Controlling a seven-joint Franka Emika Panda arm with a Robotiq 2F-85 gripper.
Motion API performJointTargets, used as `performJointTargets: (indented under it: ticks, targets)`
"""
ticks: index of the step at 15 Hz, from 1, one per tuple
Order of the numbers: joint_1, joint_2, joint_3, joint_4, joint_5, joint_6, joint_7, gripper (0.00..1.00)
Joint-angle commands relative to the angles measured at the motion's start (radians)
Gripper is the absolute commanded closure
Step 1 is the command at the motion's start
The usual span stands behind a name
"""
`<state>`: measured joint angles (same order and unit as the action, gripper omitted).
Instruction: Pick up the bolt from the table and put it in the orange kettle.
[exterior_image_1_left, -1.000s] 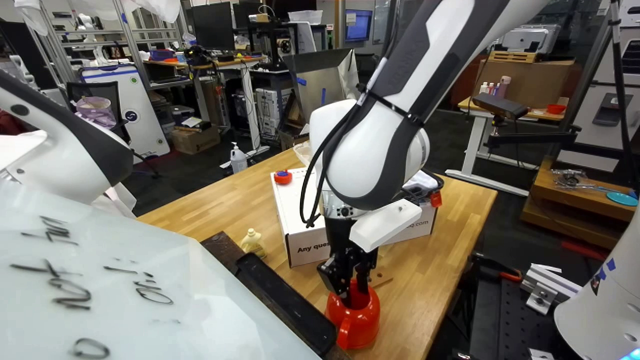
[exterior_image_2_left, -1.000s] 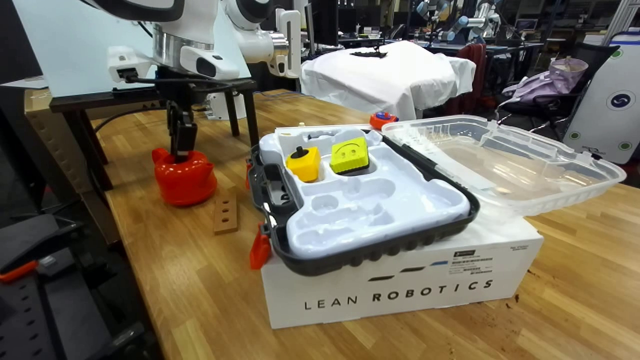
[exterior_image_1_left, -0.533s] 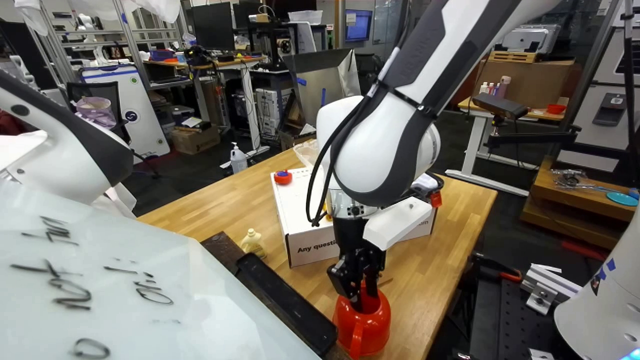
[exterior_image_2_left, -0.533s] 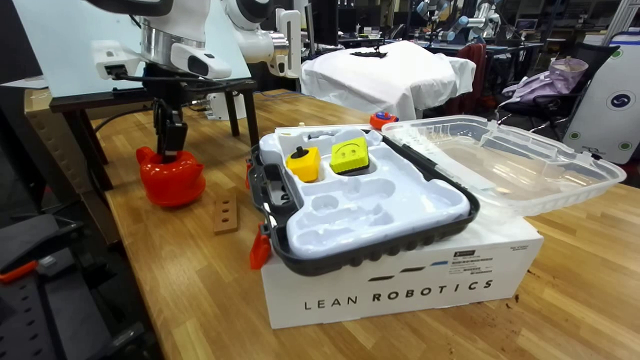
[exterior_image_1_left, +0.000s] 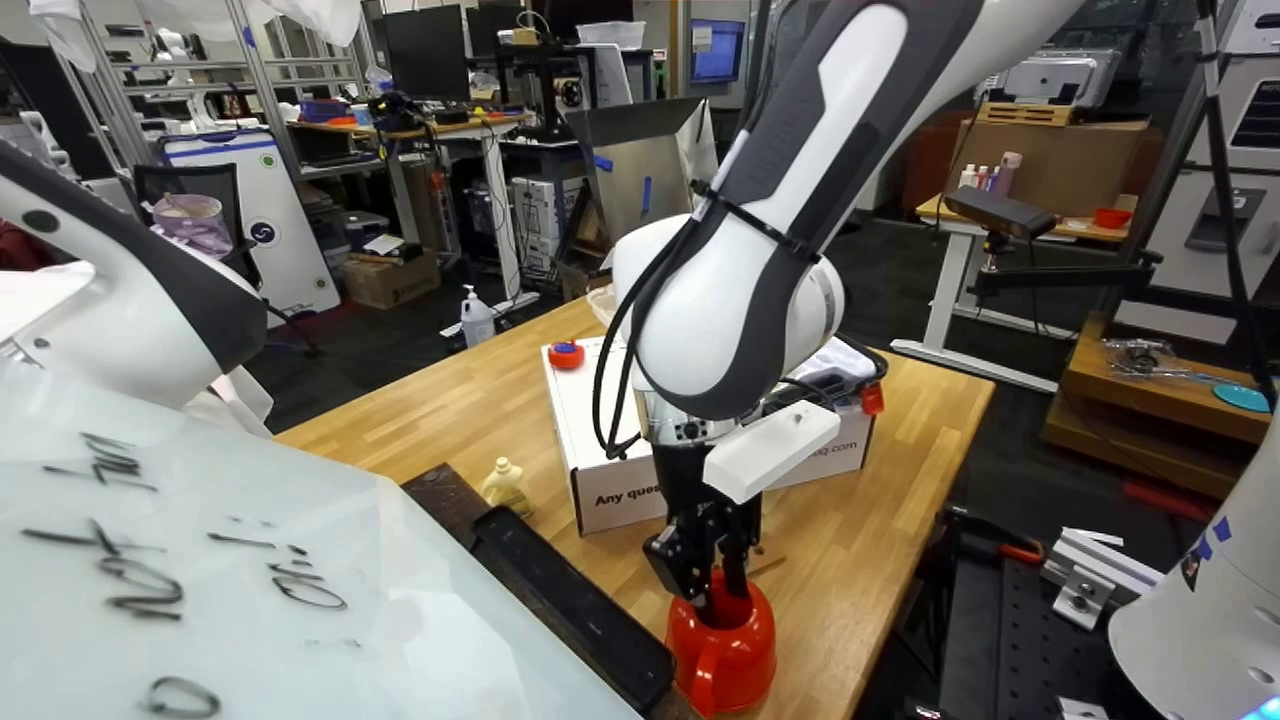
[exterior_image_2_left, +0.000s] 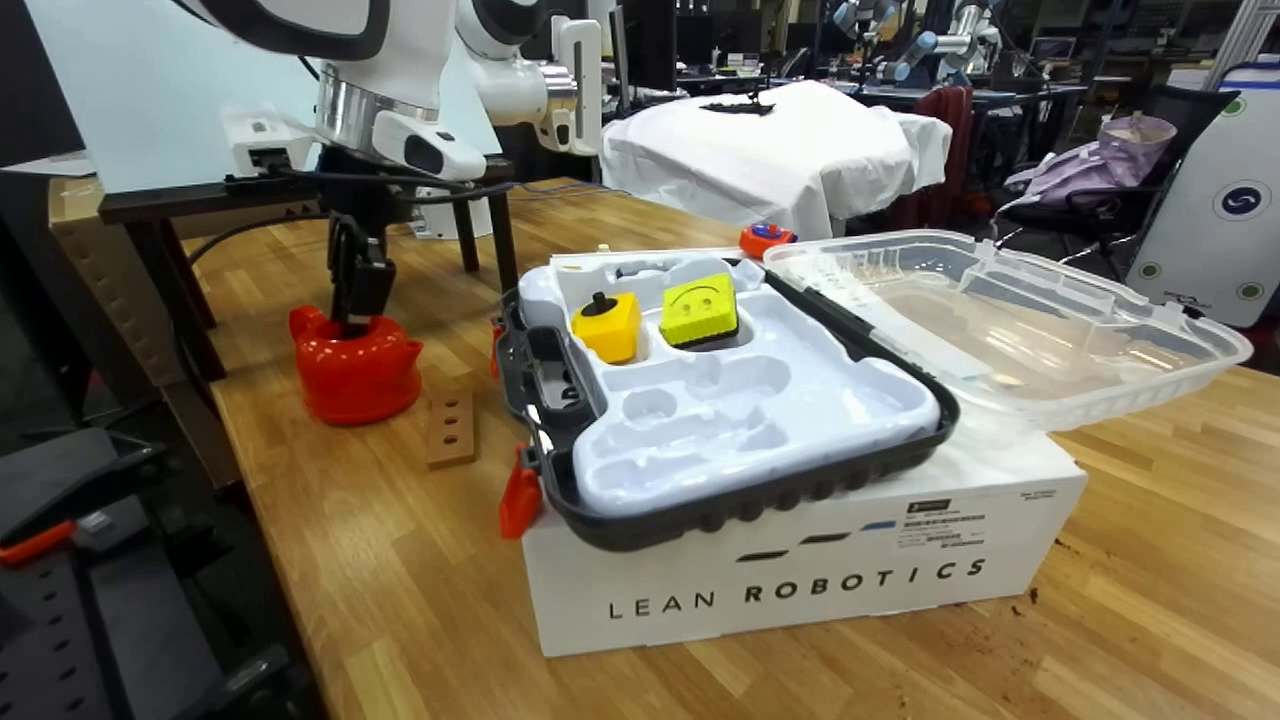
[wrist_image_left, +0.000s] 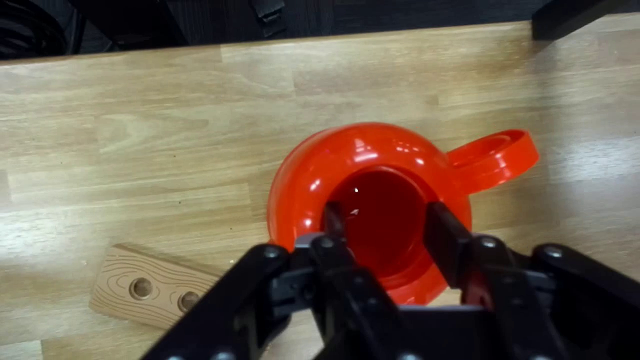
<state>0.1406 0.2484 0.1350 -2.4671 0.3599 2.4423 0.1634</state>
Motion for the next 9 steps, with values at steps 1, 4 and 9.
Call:
performJointTargets:
  ticks: [1, 4, 9]
  targets:
    - [0.000, 0.055, -0.002, 0.063, -0.035, -0.032, 0.029, 0.72]
    - [0.000, 0.067, 0.001, 0.089, -0.040, -0.044, 0.030, 0.86]
    - [-0.006, 0.078, 0.005, 0.109, -0.031, -0.049, 0.015, 1.00]
